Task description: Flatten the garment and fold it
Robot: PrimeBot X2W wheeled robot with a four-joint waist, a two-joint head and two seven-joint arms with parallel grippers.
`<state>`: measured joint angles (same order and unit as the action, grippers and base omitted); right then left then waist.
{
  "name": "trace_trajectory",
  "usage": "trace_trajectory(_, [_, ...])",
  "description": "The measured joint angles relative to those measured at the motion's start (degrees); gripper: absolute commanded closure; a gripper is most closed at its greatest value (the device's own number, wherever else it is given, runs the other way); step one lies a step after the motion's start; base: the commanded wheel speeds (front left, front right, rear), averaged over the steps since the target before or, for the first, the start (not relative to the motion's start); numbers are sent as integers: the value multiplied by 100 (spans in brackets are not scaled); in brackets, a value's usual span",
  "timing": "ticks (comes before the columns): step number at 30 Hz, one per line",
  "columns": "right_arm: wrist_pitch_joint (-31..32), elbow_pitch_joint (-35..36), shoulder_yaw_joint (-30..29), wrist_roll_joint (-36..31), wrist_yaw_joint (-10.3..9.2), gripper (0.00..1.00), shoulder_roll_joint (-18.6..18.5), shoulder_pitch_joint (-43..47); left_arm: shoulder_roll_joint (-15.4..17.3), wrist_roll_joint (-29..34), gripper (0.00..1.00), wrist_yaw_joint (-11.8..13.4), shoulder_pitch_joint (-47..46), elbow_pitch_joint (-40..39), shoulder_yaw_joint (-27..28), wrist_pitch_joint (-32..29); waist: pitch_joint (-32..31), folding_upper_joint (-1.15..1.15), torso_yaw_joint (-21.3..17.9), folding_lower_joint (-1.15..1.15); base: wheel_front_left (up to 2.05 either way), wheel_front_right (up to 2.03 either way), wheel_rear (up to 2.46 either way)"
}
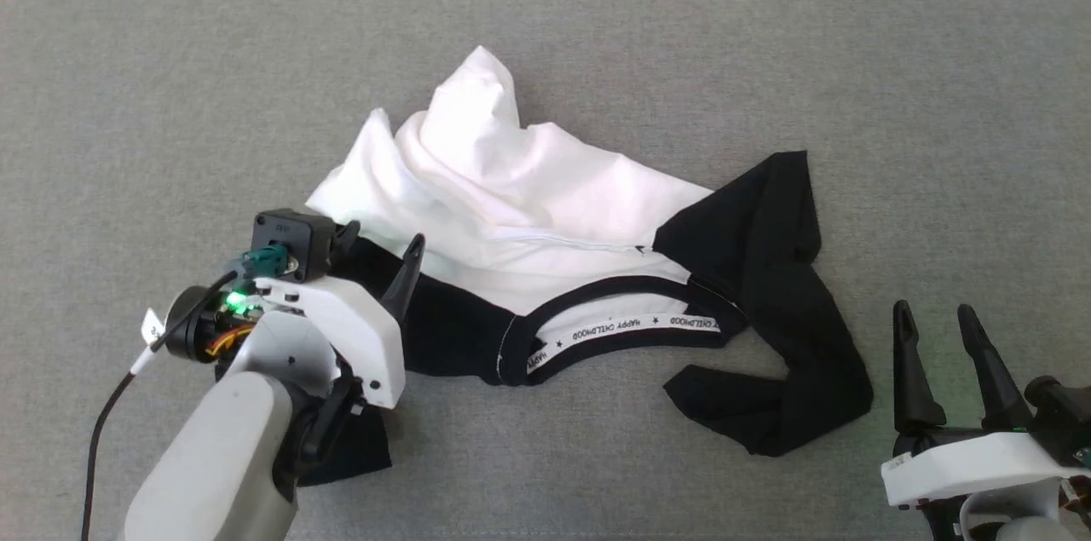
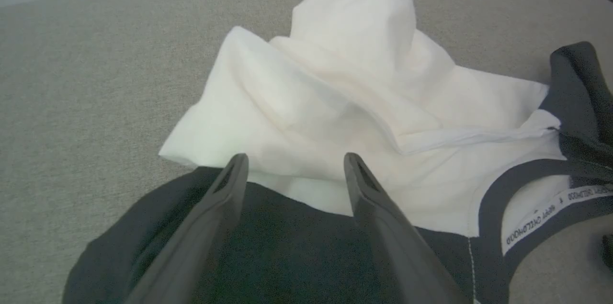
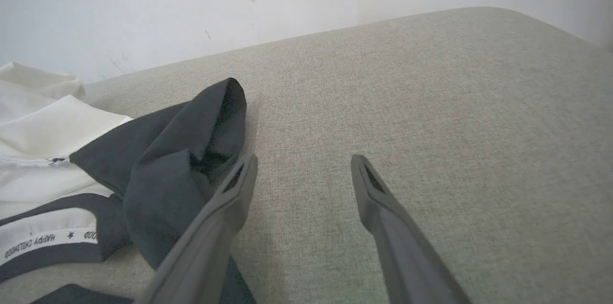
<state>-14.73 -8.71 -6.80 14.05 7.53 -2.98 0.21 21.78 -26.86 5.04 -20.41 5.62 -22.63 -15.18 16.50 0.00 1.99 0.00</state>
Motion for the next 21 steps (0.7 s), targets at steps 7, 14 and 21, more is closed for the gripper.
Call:
trace_trajectory(7, [0,-4,4,-8,0,0,0,2,-44,13,0,-55,-229,593,-102,4,-25,0,-115,0,0,0,0])
trace_trajectory(14, [0,-1,10,-7,0,0,0,2,-100,13,0,-146,-471,1065,-193,-26,13,0,-166,0,0,0,0])
trace_trajectory(21, [0,21,2,-7,0,0,0,1,-170,18,100,-266,-733,1544,-257,151,91,0,-193,0,0,0,0])
